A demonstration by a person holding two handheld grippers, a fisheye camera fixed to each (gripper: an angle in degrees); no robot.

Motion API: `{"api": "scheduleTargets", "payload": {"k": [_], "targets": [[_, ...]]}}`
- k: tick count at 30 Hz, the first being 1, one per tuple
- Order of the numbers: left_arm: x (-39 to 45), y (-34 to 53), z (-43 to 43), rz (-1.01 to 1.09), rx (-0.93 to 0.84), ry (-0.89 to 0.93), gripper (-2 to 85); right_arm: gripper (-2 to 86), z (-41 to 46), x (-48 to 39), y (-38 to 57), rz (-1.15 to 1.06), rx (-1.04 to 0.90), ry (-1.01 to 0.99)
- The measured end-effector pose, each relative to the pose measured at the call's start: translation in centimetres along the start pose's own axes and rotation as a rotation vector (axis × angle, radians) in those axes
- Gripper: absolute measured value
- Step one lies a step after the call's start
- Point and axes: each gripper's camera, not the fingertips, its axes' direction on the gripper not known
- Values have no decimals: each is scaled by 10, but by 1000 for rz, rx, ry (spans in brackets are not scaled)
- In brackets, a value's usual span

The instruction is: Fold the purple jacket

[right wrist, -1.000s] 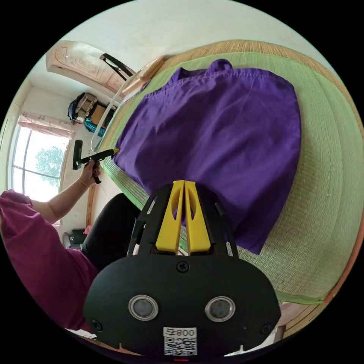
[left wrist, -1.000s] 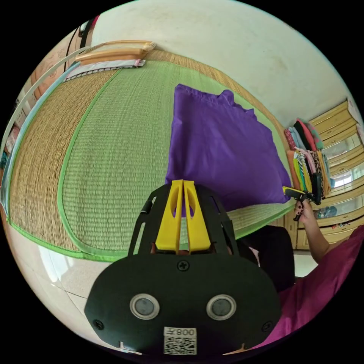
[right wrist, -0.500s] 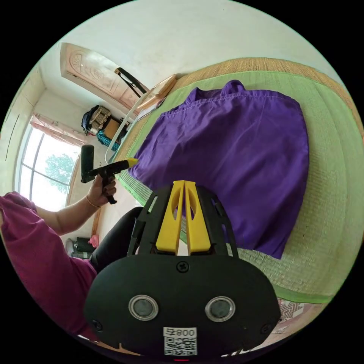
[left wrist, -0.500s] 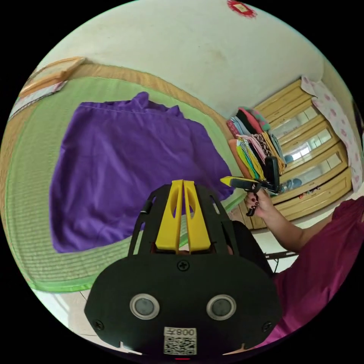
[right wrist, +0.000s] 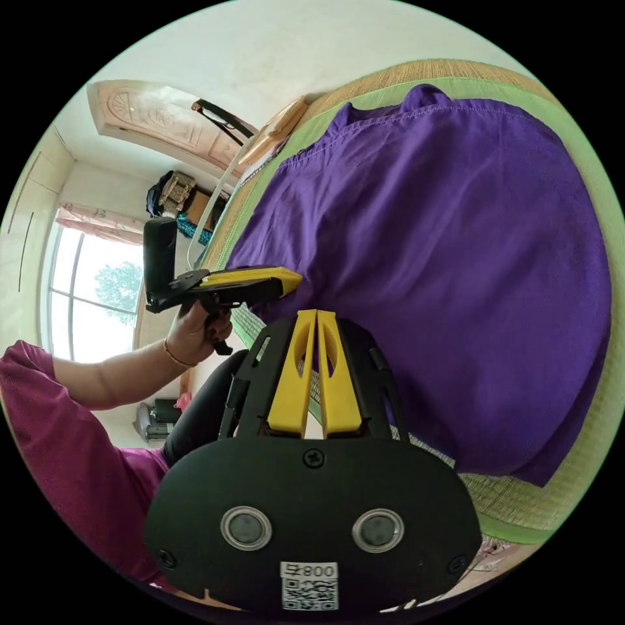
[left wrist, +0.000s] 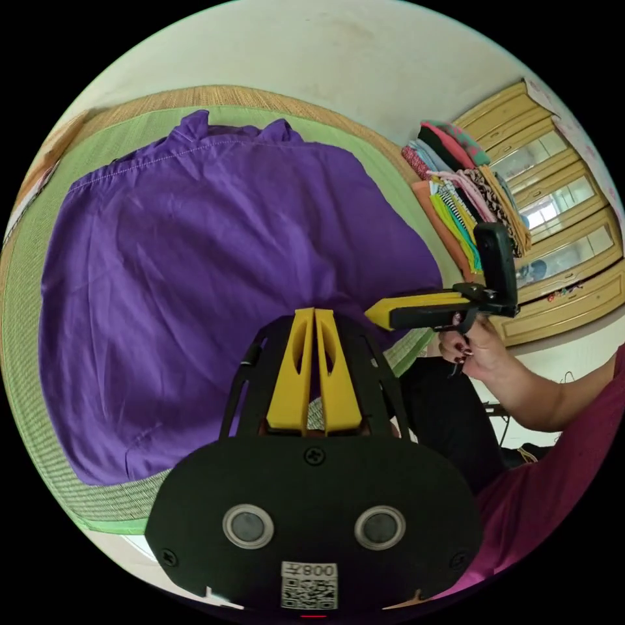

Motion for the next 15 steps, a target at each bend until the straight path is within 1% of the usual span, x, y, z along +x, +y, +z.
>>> {"api": "scheduleTargets", "payload": {"k": [2, 3, 4, 7, 9, 12, 15], "targets": [[1, 0, -12, -30, 16, 40, 1, 4, -24, 3, 16, 22, 56, 14], [4, 0, -16, -26, 23, 31, 2, 5, -44, 6, 31, 41, 101, 39], [12, 2, -24, -14, 38, 10, 2, 7, -54, 9, 40, 54, 125, 56], [39, 5, -40, 57, 52, 28, 6, 17, -101, 32, 90, 170, 216, 164], [59, 6, -45, 110, 55, 33, 12, 41, -131, 53, 130, 269, 285, 228], [90, 0, -44, 174, 44, 66, 20, 65, -148, 76, 161, 344, 346, 201], [117, -10, -32, 210, 20, 111, 24, 70, -146, 89, 163, 351, 338, 178]]}}
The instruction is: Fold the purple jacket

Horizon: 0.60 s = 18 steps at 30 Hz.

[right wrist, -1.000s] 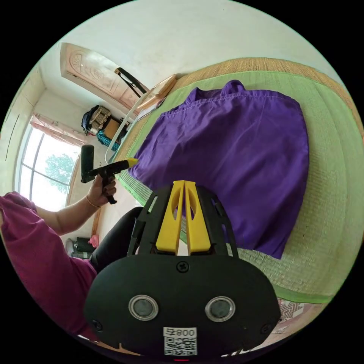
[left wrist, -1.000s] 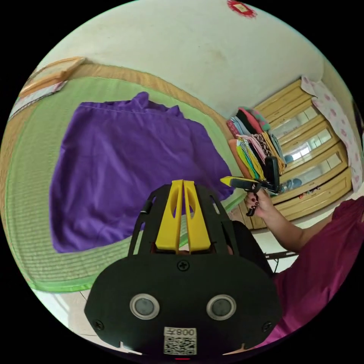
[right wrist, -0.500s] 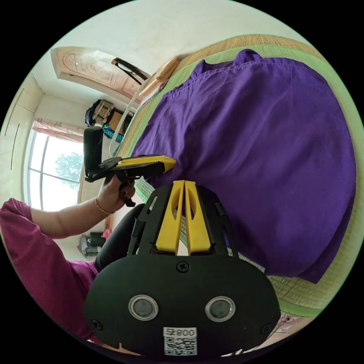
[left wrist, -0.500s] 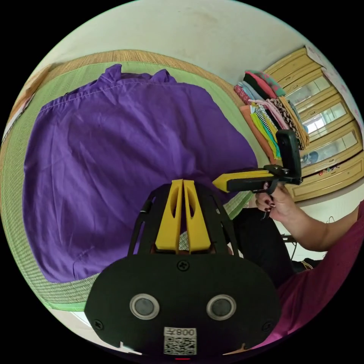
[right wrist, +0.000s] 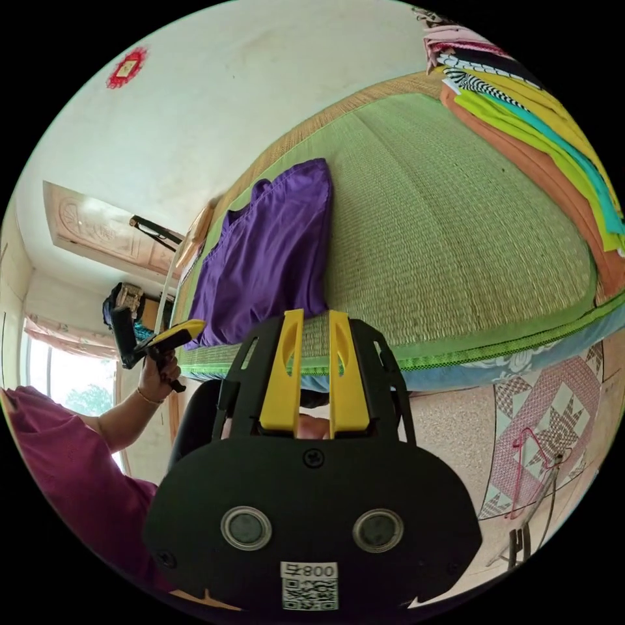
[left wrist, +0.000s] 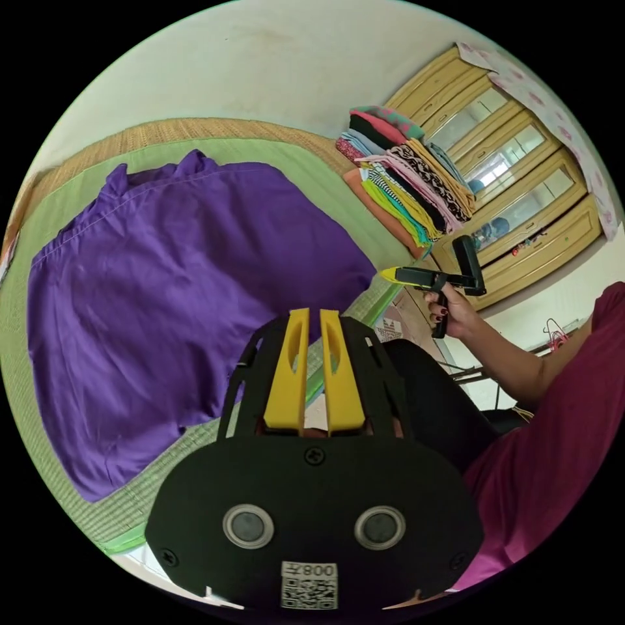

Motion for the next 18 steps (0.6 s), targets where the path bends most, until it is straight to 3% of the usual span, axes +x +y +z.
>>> {"api": "scheduleTargets", "payload": {"k": [6, 8, 13, 18], "targets": [[36, -32, 31, 101, -81, -56, 19, 38, 15, 8, -4, -42, -49, 29], [32, -34, 45, 85, -162, -167, 9, 20, 12, 12, -5, -50, -60, 17], [22, -29, 44, 79, -189, -157, 3, 5, -9, 31, -5, -92, -66, -98], [19, -29, 35, 59, -183, -158, 1, 2, -8, 71, 4, 3, -44, -253]]}}
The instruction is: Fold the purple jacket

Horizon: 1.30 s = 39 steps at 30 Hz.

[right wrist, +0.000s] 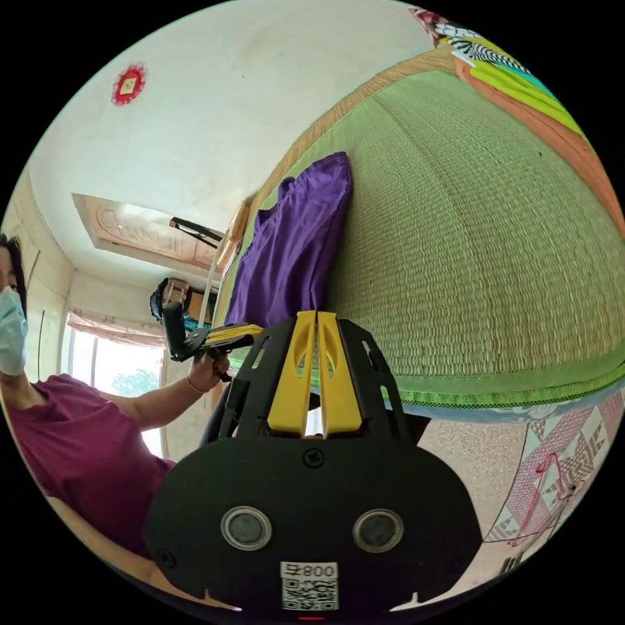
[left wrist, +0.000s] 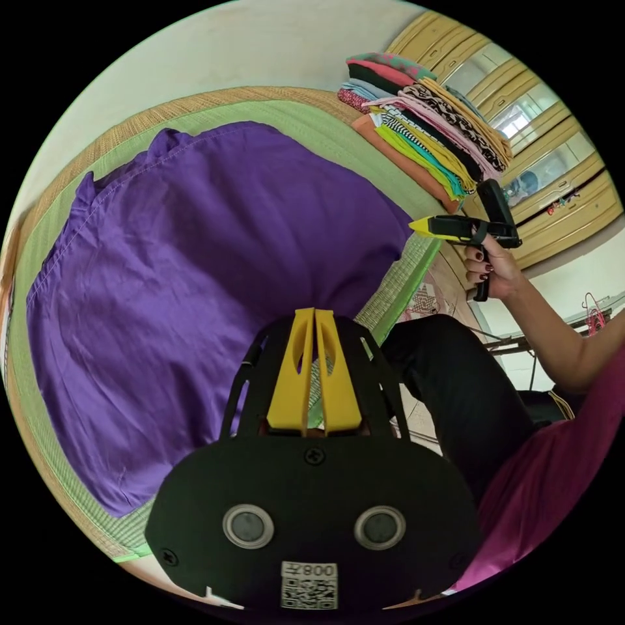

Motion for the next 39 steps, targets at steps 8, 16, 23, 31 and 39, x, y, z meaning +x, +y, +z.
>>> {"api": "scheduleTargets", "payload": {"k": [8, 16, 23, 31, 39], "targets": [[-27, 27, -31, -44, 11, -14, 0, 1, -8, 21, 15, 33, 26, -67], [-61, 70, -84, -166, 111, 12, 4, 1, -15, 28, 20, 31, 41, -46], [-166, 218, -173, -633, 226, -131, 43, 1, -12, 43, 25, 59, 62, -73], [-263, 336, -206, -992, 380, -69, 75, 1, -6, 53, 29, 82, 58, -78], [-298, 327, -211, -951, 332, -6, 17, 1, -1, 61, 27, 97, 33, -73]]}}
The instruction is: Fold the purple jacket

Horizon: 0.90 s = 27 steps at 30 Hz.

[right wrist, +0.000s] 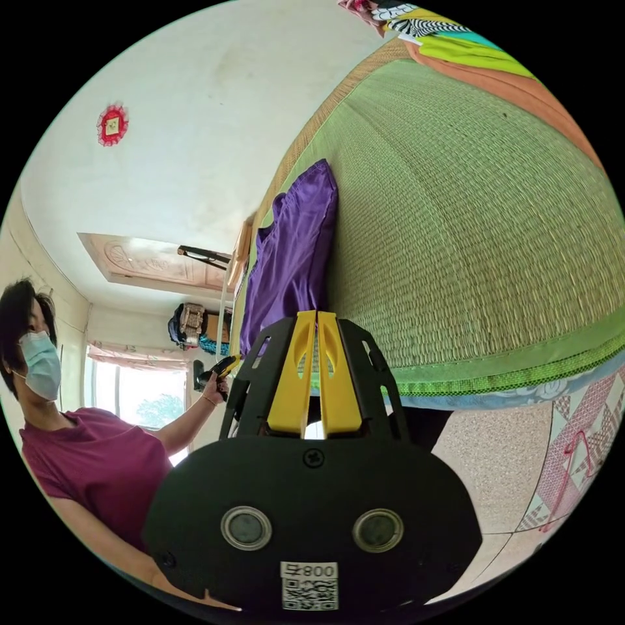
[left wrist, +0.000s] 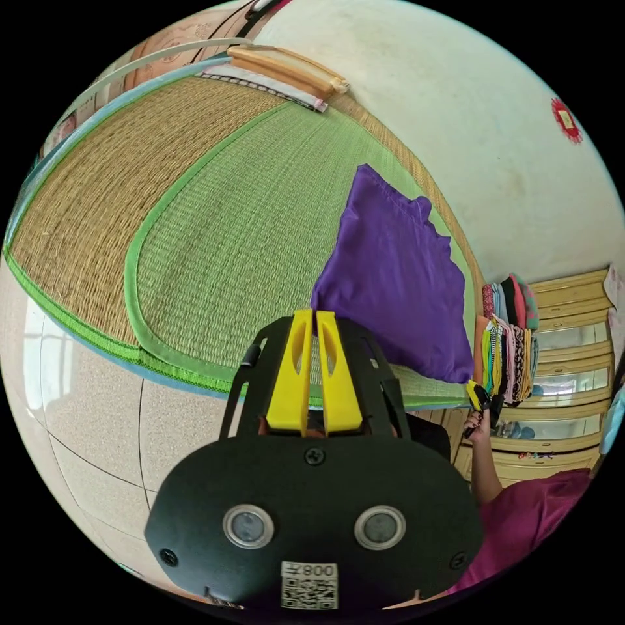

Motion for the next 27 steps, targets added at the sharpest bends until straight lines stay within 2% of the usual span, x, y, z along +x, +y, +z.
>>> {"api": "scheduleTargets", "payload": {"k": [3, 7, 16, 18, 21, 23, 27], "targets": [[-2, -12, -22, 2, 54, 10, 10, 0, -6, 3, -3, -5, -7, -1], [9, -19, 0, 60, -51, -84, 10, 1, 3, 11, -4, 8, -55, 22], [31, 16, -21, -34, 122, 11, 33, 1, 10, 27, 4, 47, -13, -35], [59, 23, -22, 30, 135, 51, 38, 1, 11, 24, 4, 37, -9, -35], [139, 33, 6, 210, 64, 152, 52, 1, 10, 18, 4, 24, 9, -65], [229, 43, 51, 414, -64, 265, 64, 1, 9, 11, 3, 9, 18, -75], [381, 75, 115, 747, -185, 366, 83, 1, 10, -11, -3, -45, 25, -94]]}}
